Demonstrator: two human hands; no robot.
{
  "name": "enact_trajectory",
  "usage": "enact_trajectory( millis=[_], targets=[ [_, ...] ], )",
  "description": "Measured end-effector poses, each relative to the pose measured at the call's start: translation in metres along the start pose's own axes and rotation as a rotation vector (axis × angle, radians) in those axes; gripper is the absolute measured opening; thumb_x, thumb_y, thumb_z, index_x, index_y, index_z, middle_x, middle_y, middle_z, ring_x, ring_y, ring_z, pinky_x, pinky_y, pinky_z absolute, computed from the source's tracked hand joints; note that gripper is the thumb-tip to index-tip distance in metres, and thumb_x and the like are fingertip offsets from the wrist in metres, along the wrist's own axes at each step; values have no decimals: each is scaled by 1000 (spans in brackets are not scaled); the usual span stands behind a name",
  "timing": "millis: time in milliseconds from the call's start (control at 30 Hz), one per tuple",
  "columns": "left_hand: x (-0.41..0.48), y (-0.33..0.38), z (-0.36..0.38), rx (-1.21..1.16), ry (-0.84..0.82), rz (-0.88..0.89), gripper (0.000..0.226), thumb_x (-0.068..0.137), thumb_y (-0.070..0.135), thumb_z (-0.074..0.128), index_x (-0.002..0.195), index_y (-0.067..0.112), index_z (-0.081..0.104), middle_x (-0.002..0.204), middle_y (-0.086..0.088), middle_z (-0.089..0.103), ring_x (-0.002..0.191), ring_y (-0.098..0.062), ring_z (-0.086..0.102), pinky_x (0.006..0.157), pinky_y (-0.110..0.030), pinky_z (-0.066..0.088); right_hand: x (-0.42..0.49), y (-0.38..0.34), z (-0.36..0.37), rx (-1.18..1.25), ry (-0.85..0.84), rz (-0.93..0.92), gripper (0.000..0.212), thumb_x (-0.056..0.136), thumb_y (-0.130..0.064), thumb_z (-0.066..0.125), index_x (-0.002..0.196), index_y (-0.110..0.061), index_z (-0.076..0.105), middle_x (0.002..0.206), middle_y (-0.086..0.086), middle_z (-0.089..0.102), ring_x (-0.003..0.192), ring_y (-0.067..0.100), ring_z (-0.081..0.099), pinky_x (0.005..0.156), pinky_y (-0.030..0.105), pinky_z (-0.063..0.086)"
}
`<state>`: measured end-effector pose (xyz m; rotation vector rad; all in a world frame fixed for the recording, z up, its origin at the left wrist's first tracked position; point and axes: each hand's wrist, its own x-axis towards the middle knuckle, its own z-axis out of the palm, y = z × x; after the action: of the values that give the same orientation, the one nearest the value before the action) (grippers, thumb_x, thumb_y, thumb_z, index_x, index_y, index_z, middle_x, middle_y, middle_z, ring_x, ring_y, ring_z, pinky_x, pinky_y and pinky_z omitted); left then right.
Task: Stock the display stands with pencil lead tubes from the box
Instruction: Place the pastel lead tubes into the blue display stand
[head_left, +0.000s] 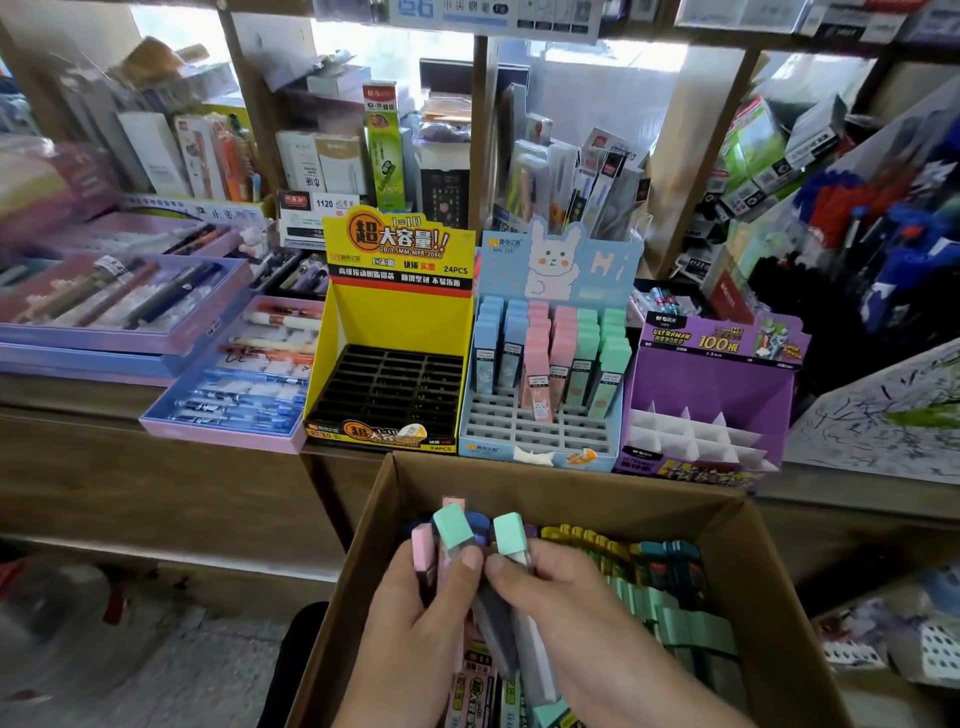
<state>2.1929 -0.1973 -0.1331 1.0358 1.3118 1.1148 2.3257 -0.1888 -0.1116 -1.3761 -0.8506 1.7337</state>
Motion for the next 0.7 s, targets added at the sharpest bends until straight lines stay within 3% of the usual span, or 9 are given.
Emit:
enact_trajectory(
  millis=[133, 200, 267, 333, 400, 467, 600, 700],
  targets=[
    [5, -2, -2, 28, 63, -52, 22, 100, 22, 58, 103, 36, 75, 97, 11, 79, 96, -3, 72, 83, -24, 51, -2, -3, -5, 40, 19, 17, 22, 102, -6, 57, 109, -10, 78, 100, 5, 81, 89, 8, 76, 66, 12, 55],
    [7, -3, -2, 19, 57, -80, 20, 100, 21, 57, 108, 28, 75, 96, 6, 80, 97, -10, 73, 86, -29, 55, -2, -4, -8, 37, 27, 16, 21, 102, -8, 58, 110, -9, 77, 99, 8, 80, 85, 11, 77, 62, 16, 56],
    [8, -2, -3, -14, 33, -115, 22, 101, 23, 57, 114, 19, 74, 97, -1, 80, 99, -20, 73, 92, -39, 57, -2, -5, -13, 29, 44, 19, 19, 102, -8, 58, 108, -8, 76, 85, 7, 77, 65, 12, 72, 53, 19, 53],
    [8, 0, -5, -48, -15, -140, 23, 101, 24, 55, 113, 14, 73, 93, -8, 80, 90, -23, 76, 80, -33, 61, -1, -7, -19, -9, 69, 4, 18, 103, -13, 58, 110, -11, 74, 75, 5, 69, 57, 13, 61, 51, 24, 47],
    [6, 7, -7, -125, -66, -166, 23, 102, 21, 54, 108, 6, 70, 82, -17, 78, 69, -25, 76, 57, -25, 59, 1, -11, -26, -25, 93, -29, 22, 103, -27, 57, 112, -18, 74, 76, 2, 68, 61, 11, 56, 54, 25, 44],
    [3, 13, -9, -196, -96, -186, 23, 103, 17, 53, 106, -3, 65, 74, -22, 74, 54, -27, 72, 47, -24, 56, 3, -17, -33, 24, 113, -51, 31, 102, -38, 52, 112, -20, 75, 77, 2, 70, 63, 11, 57, 57, 26, 45],
    [8, 20, -9, -218, -110, -161, 20, 101, 14, 56, 105, -4, 62, 68, -22, 69, 49, -28, 66, 44, -27, 54, 4, -28, -48, -11, 169, -143, 21, 101, -29, 58, 111, -28, 75, 86, 0, 75, 78, 11, 70, 72, 24, 55],
    [14, 24, -12, -142, -124, -91, 19, 98, 18, 60, 102, 0, 65, 67, -19, 68, 51, -20, 66, 45, -21, 52, 4, -38, -59, -185, 226, -274, 22, 101, -24, 61, 101, -39, 77, 98, -3, 78, 93, 11, 73, 87, 32, 58]
  ],
)
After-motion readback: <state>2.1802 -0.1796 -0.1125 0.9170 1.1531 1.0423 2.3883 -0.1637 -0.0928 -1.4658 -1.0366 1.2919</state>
